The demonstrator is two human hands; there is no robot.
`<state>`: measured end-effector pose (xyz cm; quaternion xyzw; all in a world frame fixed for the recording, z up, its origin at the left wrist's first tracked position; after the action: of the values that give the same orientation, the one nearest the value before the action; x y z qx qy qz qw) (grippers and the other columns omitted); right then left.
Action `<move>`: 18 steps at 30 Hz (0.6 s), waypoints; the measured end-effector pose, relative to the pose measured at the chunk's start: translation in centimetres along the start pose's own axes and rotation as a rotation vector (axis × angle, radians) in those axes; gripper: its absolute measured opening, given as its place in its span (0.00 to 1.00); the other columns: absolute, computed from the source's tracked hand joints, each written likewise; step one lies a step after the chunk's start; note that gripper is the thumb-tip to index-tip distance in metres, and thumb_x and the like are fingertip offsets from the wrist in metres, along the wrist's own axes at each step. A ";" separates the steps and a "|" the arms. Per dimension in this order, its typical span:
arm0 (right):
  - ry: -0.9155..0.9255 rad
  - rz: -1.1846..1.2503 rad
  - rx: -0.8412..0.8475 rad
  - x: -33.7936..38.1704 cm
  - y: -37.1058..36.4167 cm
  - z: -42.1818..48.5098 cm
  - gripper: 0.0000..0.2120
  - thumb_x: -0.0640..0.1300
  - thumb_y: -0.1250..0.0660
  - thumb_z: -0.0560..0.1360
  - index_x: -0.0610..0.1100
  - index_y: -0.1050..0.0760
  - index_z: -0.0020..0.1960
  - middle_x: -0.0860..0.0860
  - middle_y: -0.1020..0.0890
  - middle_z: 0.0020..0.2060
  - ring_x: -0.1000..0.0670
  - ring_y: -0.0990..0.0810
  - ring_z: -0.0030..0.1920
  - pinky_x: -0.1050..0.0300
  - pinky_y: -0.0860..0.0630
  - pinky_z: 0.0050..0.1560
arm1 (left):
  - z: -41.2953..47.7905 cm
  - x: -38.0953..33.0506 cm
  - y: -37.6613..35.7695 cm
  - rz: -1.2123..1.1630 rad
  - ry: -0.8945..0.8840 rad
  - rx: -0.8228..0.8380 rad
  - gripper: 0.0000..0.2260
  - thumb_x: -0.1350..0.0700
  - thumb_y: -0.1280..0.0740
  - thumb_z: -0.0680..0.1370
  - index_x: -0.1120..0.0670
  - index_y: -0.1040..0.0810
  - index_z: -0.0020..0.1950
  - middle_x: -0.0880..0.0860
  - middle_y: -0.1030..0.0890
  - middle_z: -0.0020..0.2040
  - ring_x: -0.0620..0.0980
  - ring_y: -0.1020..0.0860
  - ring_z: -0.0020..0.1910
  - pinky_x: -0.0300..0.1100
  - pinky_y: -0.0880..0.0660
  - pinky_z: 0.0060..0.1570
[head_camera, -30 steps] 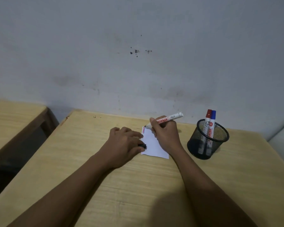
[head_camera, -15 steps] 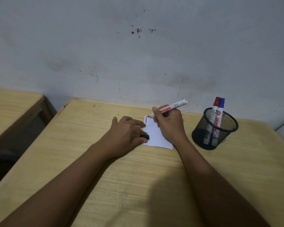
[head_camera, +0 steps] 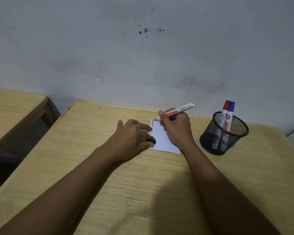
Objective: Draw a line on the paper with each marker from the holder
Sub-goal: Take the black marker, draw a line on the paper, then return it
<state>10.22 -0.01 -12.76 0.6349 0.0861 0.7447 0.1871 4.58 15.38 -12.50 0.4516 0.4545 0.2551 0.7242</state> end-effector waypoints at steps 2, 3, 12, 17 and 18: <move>-0.001 -0.004 0.000 0.0 0.0 0.0 0.13 0.51 0.31 0.79 0.42 0.18 0.43 0.48 0.16 0.35 0.52 0.18 0.35 0.54 0.19 0.41 | 0.0 0.0 -0.1 0.005 0.003 0.007 0.12 0.40 0.35 0.76 0.40 0.18 0.55 0.41 0.25 0.67 0.48 0.35 0.68 0.70 0.45 0.67; -0.002 -0.004 0.000 0.0 0.0 0.0 0.13 0.51 0.31 0.79 0.42 0.18 0.43 0.48 0.16 0.35 0.52 0.18 0.35 0.54 0.19 0.41 | 0.0 0.0 -0.1 0.005 0.003 0.007 0.12 0.40 0.35 0.76 0.40 0.18 0.56 0.41 0.25 0.67 0.48 0.35 0.68 0.70 0.45 0.67; 0.001 -0.051 0.033 0.1 -0.3 0.0 0.15 0.51 0.31 0.79 0.39 0.18 0.43 0.41 0.15 0.37 0.40 0.16 0.40 0.43 0.18 0.44 | 0.0 -0.2 0.0 0.021 -0.002 0.011 0.12 0.41 0.35 0.76 0.40 0.18 0.56 0.42 0.25 0.67 0.49 0.35 0.68 0.70 0.45 0.67; 0.007 -0.079 0.053 0.2 -0.5 -0.1 0.15 0.49 0.31 0.79 0.39 0.19 0.41 0.41 0.16 0.36 0.40 0.17 0.40 0.44 0.19 0.42 | 0.0 -0.1 -0.1 0.025 -0.005 0.012 0.12 0.40 0.36 0.77 0.40 0.18 0.56 0.42 0.25 0.67 0.49 0.35 0.68 0.70 0.45 0.67; 0.008 -0.085 0.056 0.2 -0.5 -0.1 0.15 0.49 0.31 0.79 0.39 0.19 0.41 0.41 0.16 0.36 0.40 0.17 0.39 0.44 0.19 0.42 | 0.0 -0.1 -0.1 0.022 -0.005 0.012 0.12 0.40 0.36 0.77 0.39 0.18 0.56 0.41 0.25 0.67 0.49 0.35 0.68 0.69 0.45 0.67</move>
<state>10.20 0.54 -12.75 0.6325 0.1347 0.7360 0.2003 4.54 15.24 -12.53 0.4615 0.4490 0.2593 0.7198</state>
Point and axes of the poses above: each hand's wrist, its own z-axis towards the middle knuckle, its own y-axis out of the back of the hand, x = y × z, the point moved 10 cm from there along z, towards the middle knuckle
